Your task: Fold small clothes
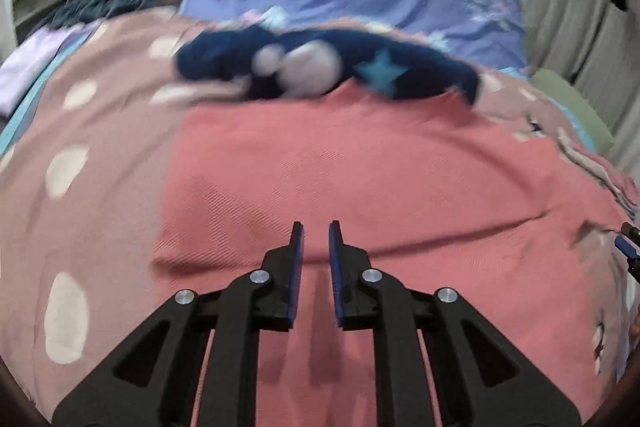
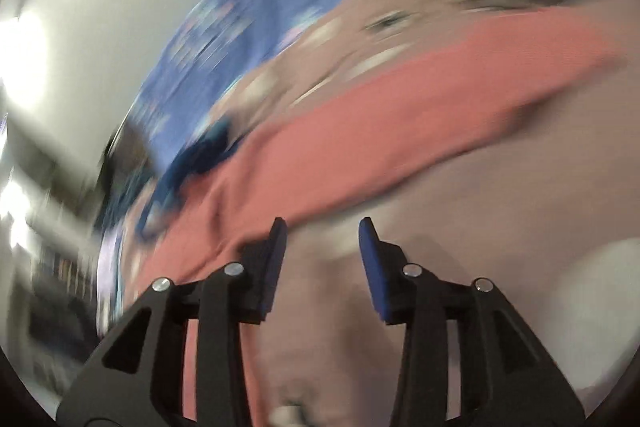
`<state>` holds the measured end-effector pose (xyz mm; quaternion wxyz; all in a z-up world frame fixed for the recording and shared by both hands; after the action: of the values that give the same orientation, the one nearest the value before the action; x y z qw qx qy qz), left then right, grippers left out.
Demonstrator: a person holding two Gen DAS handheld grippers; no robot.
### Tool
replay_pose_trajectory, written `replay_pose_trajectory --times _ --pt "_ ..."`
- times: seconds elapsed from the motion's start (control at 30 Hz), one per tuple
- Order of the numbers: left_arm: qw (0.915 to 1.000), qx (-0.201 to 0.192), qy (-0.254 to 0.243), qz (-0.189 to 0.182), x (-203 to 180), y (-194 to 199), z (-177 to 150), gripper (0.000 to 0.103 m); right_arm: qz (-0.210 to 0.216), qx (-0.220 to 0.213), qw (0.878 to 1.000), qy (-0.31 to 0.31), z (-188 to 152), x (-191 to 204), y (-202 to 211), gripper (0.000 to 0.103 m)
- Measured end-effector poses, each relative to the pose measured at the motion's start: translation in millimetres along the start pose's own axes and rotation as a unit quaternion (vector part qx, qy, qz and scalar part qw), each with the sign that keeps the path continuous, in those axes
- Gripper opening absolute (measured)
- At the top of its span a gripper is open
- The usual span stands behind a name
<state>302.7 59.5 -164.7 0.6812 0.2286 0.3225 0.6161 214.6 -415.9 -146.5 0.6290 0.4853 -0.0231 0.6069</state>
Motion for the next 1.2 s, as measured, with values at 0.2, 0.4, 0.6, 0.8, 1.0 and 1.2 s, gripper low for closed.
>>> replay_pose_trajectory --times 0.2,0.4,0.6,0.8,1.0,1.2 --pt "0.9982 0.045 -0.038 -0.011 -54 -43 -15 0.039 0.022 -0.054 0.981 -0.183 32 -85 28 0.058" --pt "0.9979 0.03 -0.058 0.007 -59 -40 -19 0.041 -0.004 -0.107 0.975 -0.196 60 -87 15 0.033" --pt "0.9986 0.033 -0.038 -0.015 -56 -42 -18 0.041 0.127 -0.093 0.979 -0.133 82 -1 -16 0.003" --pt "0.9984 0.026 -0.008 -0.049 -49 -40 -16 0.041 0.248 0.011 0.965 0.084 -1 201 -62 0.003" --pt "0.9884 0.025 0.069 -0.133 -34 -38 -14 0.041 0.189 0.172 0.951 0.173 -119 213 -142 0.01" --pt "0.9835 0.021 0.088 -0.156 -40 -33 -9 0.047 0.193 0.18 0.952 0.157 -145 185 -144 0.021"
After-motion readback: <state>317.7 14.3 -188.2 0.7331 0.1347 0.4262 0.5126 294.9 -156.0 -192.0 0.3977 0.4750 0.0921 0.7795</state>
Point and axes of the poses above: each gripper's, at about its wrist camera, not at the fingertips, and y roughly against the way its jaws point, x to its left, z to its top, the point moved 8 cm from there along -y, roughly the way its jaws point, and after that the axes turned 3 degrees about y, right-handed, at the moved point
